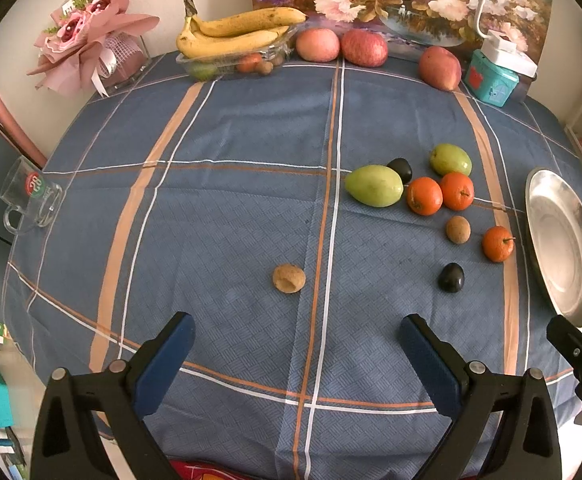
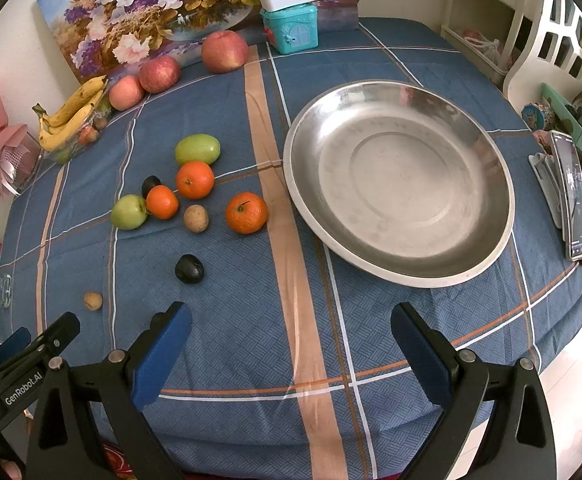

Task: Organize fruits

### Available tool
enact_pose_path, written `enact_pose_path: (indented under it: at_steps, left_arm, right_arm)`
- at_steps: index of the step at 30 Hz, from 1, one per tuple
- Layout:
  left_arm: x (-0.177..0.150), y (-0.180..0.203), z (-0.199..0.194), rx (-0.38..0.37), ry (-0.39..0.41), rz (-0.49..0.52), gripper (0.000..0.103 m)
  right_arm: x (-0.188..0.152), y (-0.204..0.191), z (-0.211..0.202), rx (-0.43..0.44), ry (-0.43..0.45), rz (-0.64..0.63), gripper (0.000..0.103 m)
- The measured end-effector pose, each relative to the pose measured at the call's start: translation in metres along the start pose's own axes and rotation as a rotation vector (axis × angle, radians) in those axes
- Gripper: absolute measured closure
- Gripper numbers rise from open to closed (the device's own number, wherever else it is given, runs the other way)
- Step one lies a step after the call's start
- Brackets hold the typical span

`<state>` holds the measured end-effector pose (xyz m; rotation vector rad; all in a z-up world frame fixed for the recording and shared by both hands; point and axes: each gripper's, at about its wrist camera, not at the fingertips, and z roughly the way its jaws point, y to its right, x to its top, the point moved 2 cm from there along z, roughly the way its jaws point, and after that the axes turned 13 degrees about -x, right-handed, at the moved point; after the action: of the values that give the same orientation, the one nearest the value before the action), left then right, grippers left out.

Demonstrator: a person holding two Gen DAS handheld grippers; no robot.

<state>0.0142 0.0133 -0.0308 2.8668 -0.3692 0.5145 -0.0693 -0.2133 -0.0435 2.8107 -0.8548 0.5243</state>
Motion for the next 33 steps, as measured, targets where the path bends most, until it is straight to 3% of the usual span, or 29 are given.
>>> enact_pose_path:
  at_steps: [25, 29, 33]
  left_arm:
    - [-0.001, -0.001, 0.003, 0.001, -0.011, -0.003, 0.000]
    - [0.005, -0.007, 0.007, -0.032, -0.018, -0.038, 0.000]
    - [0.019, -0.021, 0.004, -0.044, 0.030, -0.085, 0.000]
  right_arm:
    - [-0.002, 0.000, 0.002, -0.002, -0.007, -0.001, 0.003]
    - [-0.002, -0.001, 0.004, -0.006, -0.014, -0.006, 0.003]
    - [-0.001, -0.009, 0.006, -0.004, -0.027, -0.016, 0.003]
